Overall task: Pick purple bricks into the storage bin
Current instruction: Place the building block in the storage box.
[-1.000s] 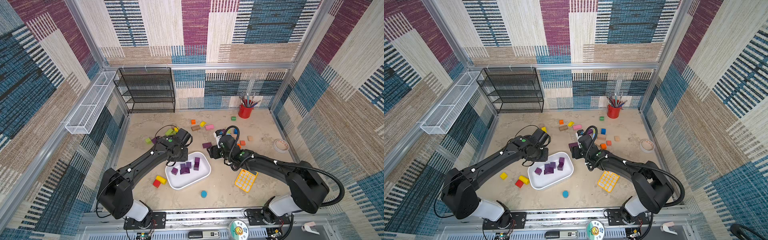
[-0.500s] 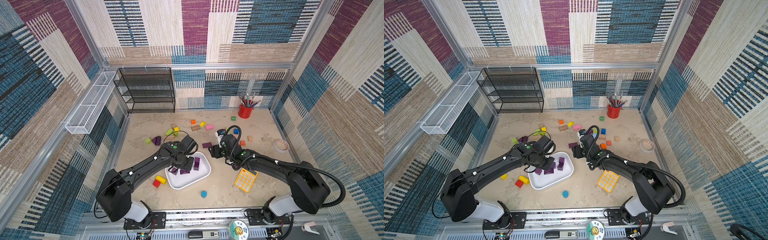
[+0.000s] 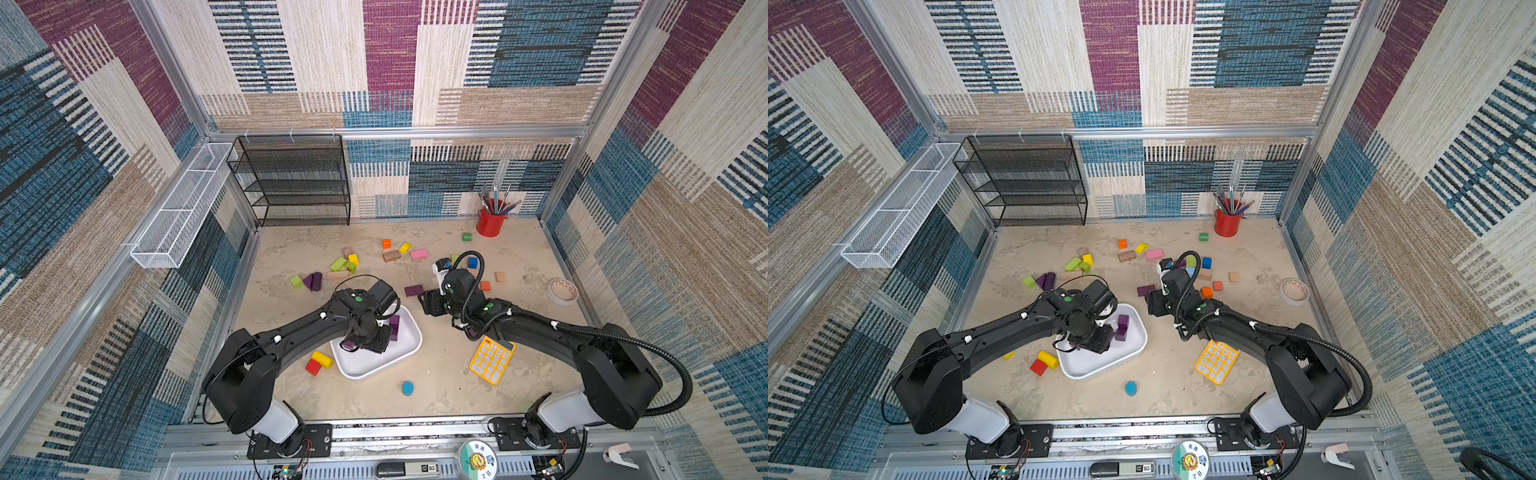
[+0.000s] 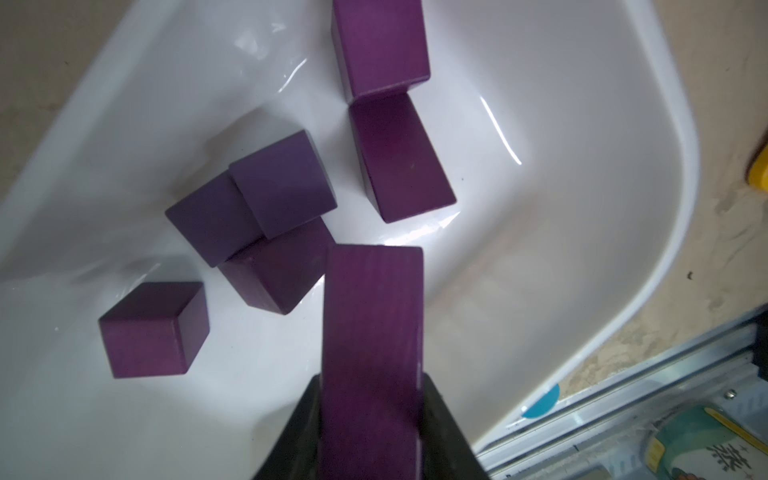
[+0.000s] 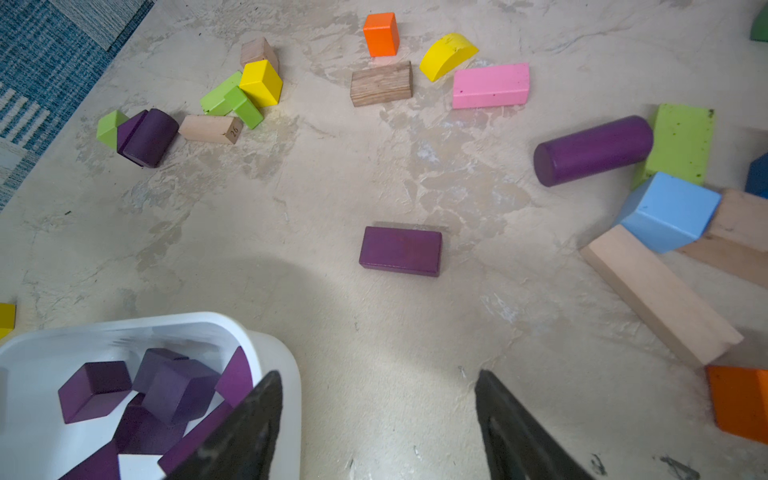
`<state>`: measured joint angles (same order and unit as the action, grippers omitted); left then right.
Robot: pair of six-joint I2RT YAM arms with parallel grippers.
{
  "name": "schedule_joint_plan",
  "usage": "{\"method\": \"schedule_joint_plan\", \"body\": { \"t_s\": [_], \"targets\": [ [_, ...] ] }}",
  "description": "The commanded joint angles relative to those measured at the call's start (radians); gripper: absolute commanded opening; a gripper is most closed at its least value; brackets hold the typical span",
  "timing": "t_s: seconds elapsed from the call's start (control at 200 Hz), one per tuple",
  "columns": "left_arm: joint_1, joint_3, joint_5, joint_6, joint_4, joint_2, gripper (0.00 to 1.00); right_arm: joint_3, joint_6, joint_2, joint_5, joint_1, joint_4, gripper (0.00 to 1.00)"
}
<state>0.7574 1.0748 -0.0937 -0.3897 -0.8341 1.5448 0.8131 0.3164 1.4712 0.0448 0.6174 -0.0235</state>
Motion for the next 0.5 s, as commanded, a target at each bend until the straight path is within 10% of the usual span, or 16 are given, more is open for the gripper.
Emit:
{"method": "schedule_joint_plan", "body": {
  "t_s": [0.0, 0.496],
  "targets": [
    [0.003, -0.013, -0.028, 0.019, 0.004, 0.004, 0.3, -0.005, 0.001, -0.006, 0.0, -0.005, 0.03, 0.75],
    [0.011, 0.023, -0.034, 0.049, -0.003, 0.11, 0.3, -0.012, 0.0, 0.007, -0.011, -0.019, 0.045, 0.74]
  ]
}}
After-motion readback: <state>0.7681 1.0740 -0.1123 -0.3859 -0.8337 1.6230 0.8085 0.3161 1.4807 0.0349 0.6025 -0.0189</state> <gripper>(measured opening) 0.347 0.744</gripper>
